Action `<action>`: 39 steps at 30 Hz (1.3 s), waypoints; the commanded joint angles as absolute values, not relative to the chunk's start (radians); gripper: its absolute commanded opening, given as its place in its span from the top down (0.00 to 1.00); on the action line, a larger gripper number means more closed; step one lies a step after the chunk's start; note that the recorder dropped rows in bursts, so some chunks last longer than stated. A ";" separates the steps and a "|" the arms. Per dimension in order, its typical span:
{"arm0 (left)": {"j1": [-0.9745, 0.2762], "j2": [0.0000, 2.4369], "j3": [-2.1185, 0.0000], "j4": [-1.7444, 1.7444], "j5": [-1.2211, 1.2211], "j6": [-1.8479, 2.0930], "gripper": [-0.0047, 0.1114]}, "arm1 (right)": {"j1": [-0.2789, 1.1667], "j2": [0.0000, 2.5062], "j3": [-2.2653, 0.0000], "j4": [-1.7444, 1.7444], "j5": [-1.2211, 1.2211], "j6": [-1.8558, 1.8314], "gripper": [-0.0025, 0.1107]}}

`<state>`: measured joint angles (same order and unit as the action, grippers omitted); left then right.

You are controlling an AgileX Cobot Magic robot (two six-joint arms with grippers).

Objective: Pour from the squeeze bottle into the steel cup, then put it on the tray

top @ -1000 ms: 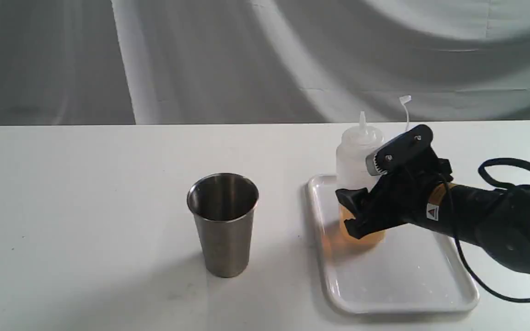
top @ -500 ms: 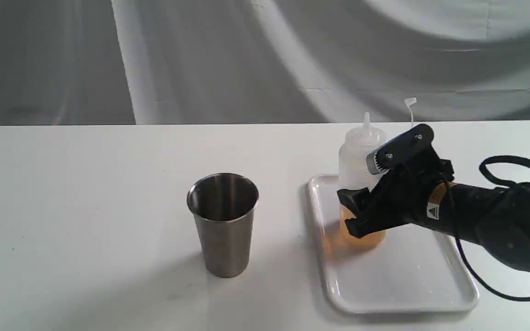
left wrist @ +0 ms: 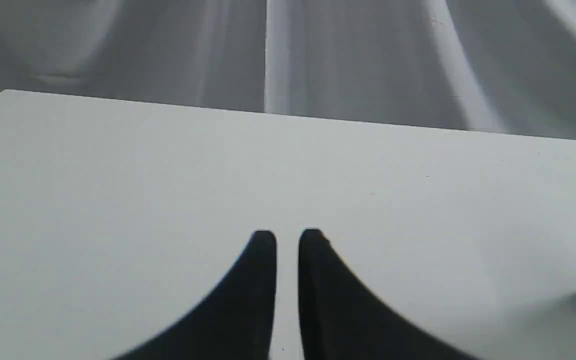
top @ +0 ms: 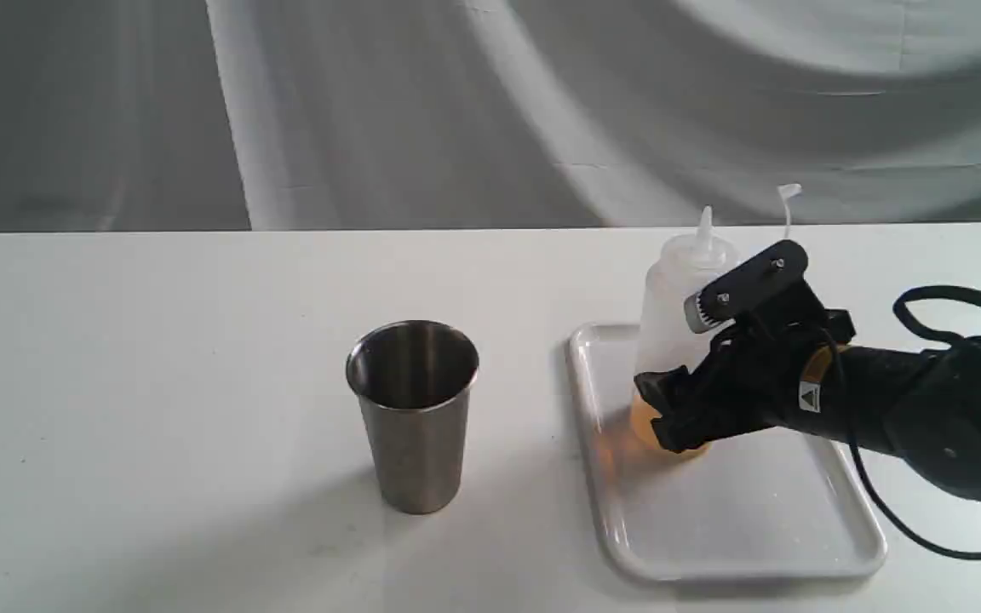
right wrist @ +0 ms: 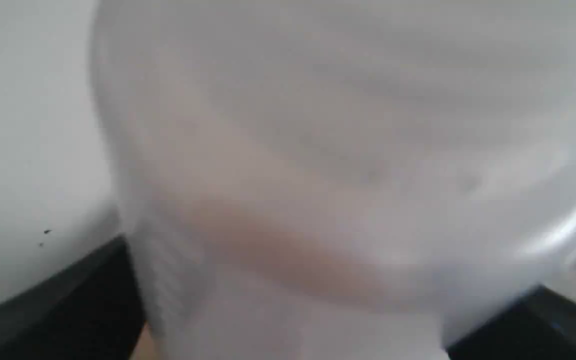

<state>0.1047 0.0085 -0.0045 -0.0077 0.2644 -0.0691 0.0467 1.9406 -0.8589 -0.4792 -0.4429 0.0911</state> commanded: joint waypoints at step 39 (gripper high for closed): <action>0.100 0.010 0.000 -0.012 0.266 -0.071 0.89 | 0.047 1.296 -0.858 -0.489 -0.040 0.342 0.29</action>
